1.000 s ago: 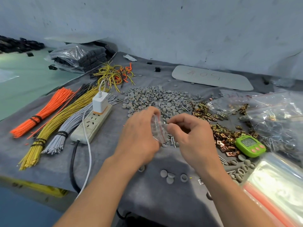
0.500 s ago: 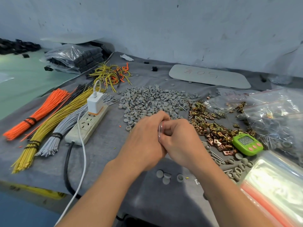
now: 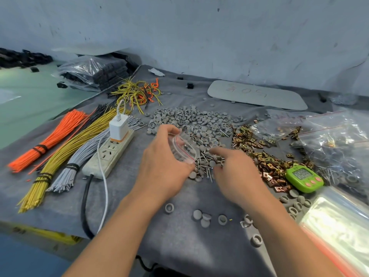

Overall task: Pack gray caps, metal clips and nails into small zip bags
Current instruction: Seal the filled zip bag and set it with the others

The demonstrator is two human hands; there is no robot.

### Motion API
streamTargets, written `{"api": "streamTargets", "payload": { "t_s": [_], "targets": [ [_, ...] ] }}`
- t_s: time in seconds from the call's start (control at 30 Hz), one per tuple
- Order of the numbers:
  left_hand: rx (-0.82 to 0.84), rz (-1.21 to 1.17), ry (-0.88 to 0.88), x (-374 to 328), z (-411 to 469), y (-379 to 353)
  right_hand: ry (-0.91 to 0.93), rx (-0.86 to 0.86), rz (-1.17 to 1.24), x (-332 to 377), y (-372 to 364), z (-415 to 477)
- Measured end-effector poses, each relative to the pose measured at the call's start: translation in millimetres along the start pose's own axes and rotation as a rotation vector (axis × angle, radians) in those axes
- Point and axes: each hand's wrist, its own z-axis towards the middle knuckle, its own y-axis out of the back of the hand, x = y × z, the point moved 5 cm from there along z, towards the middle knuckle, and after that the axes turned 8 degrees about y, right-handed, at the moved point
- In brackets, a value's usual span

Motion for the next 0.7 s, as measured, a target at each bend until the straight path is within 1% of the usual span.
{"api": "streamTargets", "payload": {
  "t_s": [0.03,0.07,0.1,0.3,0.5,0.6,0.67,0.7],
  "targets": [
    [-0.004,-0.015,0.007,1,1,1,0.018,0.090,-0.104,0,-8,-1],
    [-0.006,-0.020,0.009,2,1,2,0.027,0.140,-0.151,1,-14,-2],
    [-0.008,-0.016,0.008,1,1,2,0.026,0.151,-0.156,2,-16,-3],
    [-0.004,0.055,-0.009,-1,-1,-2,-0.051,0.037,-0.115,1,-7,-4],
    [0.040,0.077,0.000,0,-1,-6,-0.085,-0.106,-0.048,-1,8,-6],
    [0.043,0.100,0.000,0,-1,-9,-0.043,-0.247,0.103,0,18,-9],
    [0.057,0.114,-0.008,-2,-2,-12,-0.017,-0.369,0.328,4,29,-12],
    [0.070,0.118,-0.015,-3,-3,-14,-0.015,-0.395,0.475,6,32,-14]
  ]
}}
